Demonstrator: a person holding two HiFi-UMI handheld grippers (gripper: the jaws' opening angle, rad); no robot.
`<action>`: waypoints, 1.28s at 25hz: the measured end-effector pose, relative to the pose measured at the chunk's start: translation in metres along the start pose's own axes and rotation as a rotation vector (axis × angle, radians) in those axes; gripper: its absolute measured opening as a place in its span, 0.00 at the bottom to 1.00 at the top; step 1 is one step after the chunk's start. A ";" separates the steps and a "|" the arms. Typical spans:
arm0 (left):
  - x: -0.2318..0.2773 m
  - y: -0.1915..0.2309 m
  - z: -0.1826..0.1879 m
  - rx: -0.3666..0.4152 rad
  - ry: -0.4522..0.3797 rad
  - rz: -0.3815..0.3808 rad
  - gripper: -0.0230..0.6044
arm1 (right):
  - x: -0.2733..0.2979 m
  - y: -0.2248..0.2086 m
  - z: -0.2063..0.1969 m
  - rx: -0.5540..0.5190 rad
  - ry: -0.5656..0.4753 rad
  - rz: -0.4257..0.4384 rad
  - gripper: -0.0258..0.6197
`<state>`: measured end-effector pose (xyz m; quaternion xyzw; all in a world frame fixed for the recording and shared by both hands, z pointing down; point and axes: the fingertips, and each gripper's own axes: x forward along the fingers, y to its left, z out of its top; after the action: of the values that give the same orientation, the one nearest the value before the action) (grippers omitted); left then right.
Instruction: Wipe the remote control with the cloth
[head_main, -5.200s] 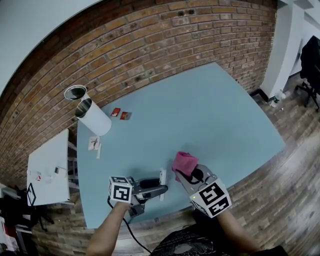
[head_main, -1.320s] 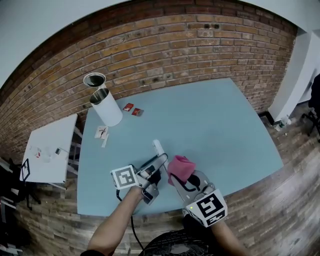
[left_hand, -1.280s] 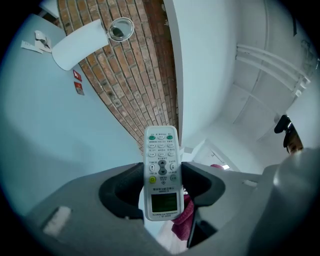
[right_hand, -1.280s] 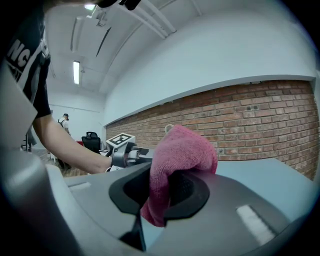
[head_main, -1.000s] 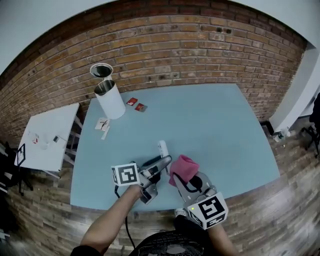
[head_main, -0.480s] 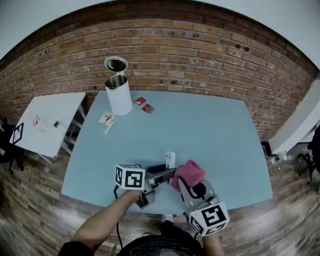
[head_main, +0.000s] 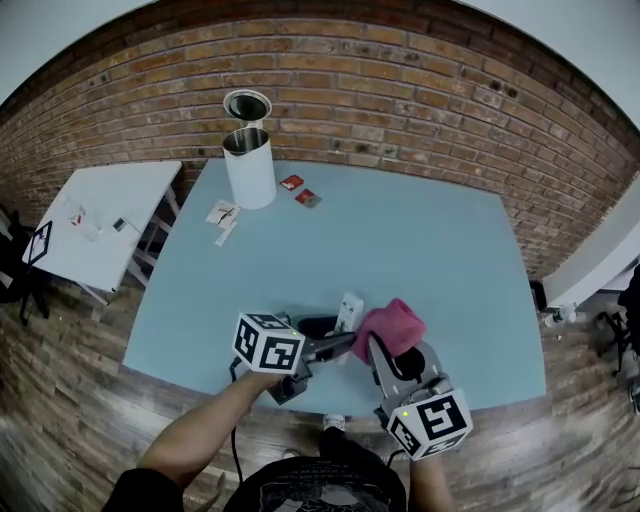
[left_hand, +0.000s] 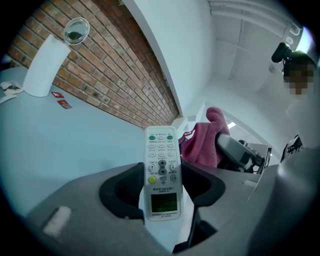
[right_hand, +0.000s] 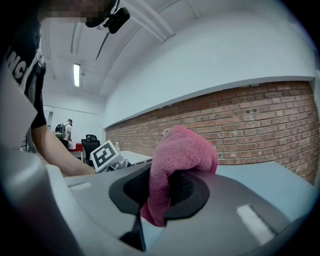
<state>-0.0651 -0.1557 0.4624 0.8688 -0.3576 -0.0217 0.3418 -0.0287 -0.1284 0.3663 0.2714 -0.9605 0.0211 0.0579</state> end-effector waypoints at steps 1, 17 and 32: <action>0.000 -0.001 -0.003 0.020 0.013 0.007 0.42 | 0.000 0.000 -0.001 0.002 0.000 0.000 0.14; -0.001 -0.006 -0.036 0.344 0.205 0.112 0.42 | -0.013 -0.017 -0.007 0.033 0.001 -0.064 0.14; -0.002 -0.017 -0.046 0.687 0.304 0.146 0.42 | -0.015 -0.033 0.004 0.037 -0.019 -0.090 0.14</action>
<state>-0.0436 -0.1190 0.4867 0.8983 -0.3502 0.2530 0.0804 0.0011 -0.1490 0.3607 0.3156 -0.9472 0.0336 0.0449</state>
